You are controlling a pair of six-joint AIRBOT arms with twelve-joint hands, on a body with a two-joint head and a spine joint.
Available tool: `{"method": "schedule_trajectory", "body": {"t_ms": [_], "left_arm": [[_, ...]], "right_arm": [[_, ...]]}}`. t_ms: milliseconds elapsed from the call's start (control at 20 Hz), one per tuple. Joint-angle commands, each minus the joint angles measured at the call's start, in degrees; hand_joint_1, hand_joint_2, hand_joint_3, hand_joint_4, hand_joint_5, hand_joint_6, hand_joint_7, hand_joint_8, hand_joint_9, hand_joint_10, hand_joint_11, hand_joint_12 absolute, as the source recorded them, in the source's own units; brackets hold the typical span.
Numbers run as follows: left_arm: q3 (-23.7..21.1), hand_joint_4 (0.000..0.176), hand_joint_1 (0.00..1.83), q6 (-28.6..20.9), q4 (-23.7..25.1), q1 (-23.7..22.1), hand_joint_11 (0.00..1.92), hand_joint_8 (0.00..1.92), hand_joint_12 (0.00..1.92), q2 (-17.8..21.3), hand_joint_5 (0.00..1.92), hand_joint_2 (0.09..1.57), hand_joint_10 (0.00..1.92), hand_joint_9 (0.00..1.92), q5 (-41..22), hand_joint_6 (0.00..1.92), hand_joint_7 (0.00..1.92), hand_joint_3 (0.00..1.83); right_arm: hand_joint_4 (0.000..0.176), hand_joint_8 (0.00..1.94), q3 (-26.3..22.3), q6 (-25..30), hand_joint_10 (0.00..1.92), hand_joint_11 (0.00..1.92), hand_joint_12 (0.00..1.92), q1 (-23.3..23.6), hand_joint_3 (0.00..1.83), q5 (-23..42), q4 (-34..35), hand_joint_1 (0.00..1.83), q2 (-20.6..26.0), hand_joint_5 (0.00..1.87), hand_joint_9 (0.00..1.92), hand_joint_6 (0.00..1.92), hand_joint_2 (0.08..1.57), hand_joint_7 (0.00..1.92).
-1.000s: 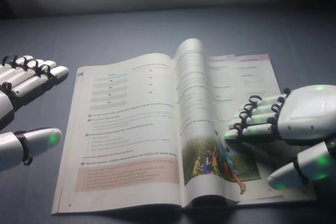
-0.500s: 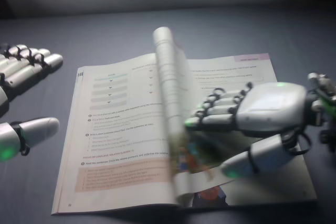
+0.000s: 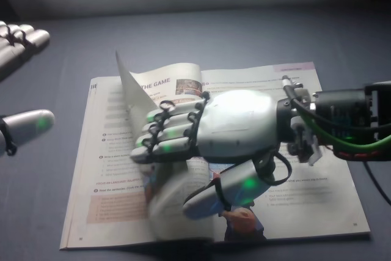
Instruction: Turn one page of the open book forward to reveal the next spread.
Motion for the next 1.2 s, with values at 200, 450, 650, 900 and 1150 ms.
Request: {"method": "schedule_trajectory", "body": {"t_ms": [200,450,650,900,1150], "left_arm": [[0.92,0.0,0.0,-0.06,-2.7,-0.33,0.0,0.0,0.0,1.6,0.0,1.26,0.0,0.0,-8.24,0.0,0.0,0.0],[1.05,0.0,0.0,-0.05,-2.7,-0.4,0.0,0.0,0.0,1.11,0.02,1.25,0.0,0.0,-7.71,0.0,0.01,0.0],[0.91,0.0,0.0,-0.05,-2.7,-0.54,0.0,0.0,0.0,0.98,0.02,1.25,0.0,0.0,-8.43,0.01,0.0,0.0],[0.2,0.0,0.0,-0.06,-2.82,-0.35,0.0,0.0,0.0,0.88,0.02,1.25,0.0,0.0,-9.6,0.0,0.0,0.0],[-1.22,0.0,0.0,-0.13,-4.2,1.12,0.0,0.0,0.0,1.03,0.02,1.26,0.0,0.0,-14.22,0.0,0.0,0.0]], "right_arm": [[0.0,0.01,-2.09,3.2,0.01,0.1,0.03,4.24,0.01,14.79,1.34,0.0,-0.78,0.18,0.19,0.0,1.24,0.2],[0.0,0.0,-4.18,3.0,0.01,0.16,0.05,6.91,0.0,21.36,1.68,0.07,-0.38,0.11,0.17,0.0,1.24,0.16],[0.0,0.01,-5.33,2.55,0.01,0.05,0.01,7.09,0.0,23.66,3.89,0.0,1.69,0.12,0.09,0.01,1.25,0.13],[0.0,0.01,-7.42,0.39,0.02,0.01,0.0,5.65,0.0,24.07,7.72,0.0,6.89,0.11,0.06,0.01,1.25,0.1],[0.0,0.01,-8.82,-2.43,0.01,0.06,0.02,2.56,0.01,24.46,15.44,0.0,12.36,0.16,0.14,0.01,1.29,0.19]]}}
